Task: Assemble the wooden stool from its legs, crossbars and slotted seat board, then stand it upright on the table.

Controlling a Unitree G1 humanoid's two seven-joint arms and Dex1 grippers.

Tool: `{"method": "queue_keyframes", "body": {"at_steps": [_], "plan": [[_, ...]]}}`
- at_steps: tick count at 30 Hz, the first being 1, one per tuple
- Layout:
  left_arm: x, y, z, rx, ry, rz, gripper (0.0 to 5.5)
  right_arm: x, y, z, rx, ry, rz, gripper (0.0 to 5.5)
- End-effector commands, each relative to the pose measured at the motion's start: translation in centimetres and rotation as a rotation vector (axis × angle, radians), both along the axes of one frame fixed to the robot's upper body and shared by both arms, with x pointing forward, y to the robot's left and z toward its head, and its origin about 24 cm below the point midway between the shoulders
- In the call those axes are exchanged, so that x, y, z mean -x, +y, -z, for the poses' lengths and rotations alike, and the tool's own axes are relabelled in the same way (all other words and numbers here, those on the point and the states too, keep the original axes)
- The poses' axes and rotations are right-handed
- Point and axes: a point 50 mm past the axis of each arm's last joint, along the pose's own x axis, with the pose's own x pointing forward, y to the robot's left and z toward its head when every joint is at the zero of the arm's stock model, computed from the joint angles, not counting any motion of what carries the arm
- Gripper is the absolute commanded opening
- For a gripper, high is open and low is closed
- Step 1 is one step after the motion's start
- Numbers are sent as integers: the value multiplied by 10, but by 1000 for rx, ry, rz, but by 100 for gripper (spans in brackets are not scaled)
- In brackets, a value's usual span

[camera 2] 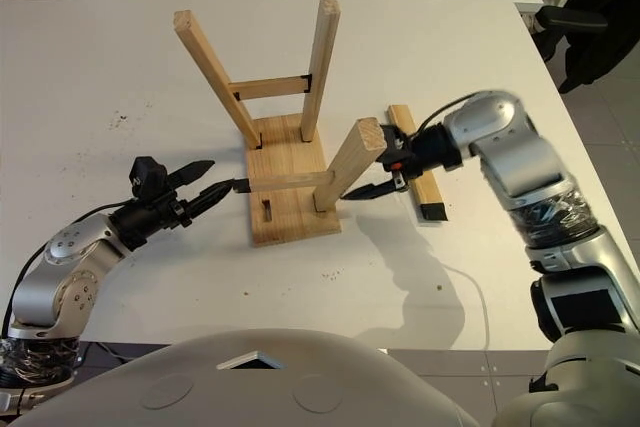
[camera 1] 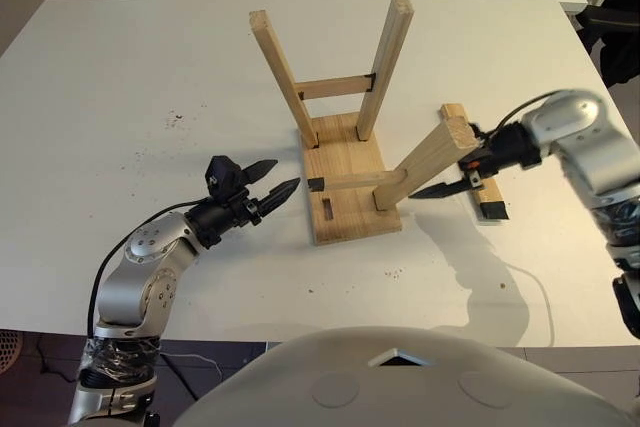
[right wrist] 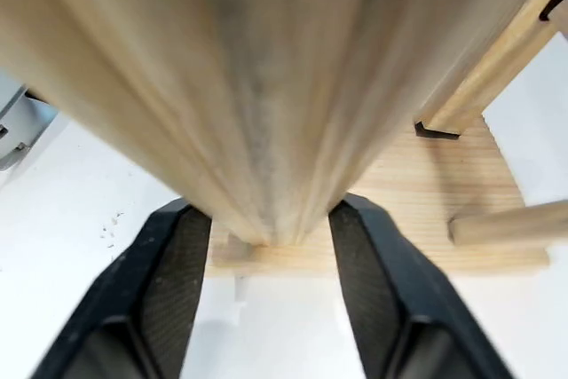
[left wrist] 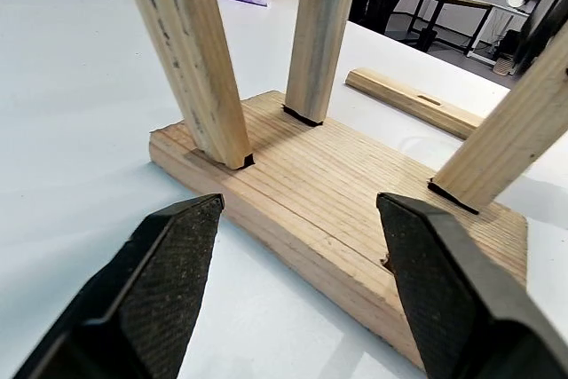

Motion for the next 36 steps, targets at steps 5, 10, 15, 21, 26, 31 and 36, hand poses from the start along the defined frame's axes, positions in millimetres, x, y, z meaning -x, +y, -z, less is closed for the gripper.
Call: {"method": "queue_keyframes", "body": {"at_steps": [5,10,15,21,26,31,36], "plan": [[-5,2,3,-7,3,-29,319,-10,-10,-17,30,-98,64,315],[4,2,6,3,9,-70,319,18,-53,-6,146,-180,198,355],[21,3,13,7,29,-136,319,48,-74,21,155,-208,583,378],[36,14,10,44,29,-250,319,59,-65,30,-4,-247,954,378],[29,7,5,57,13,-249,319,50,-72,41,42,-293,1070,378],[26,8,6,51,15,-245,319,49,-90,58,117,-298,1168,378],[26,7,8,46,18,-253,319,63,-87,75,195,-196,1110,378]]}}
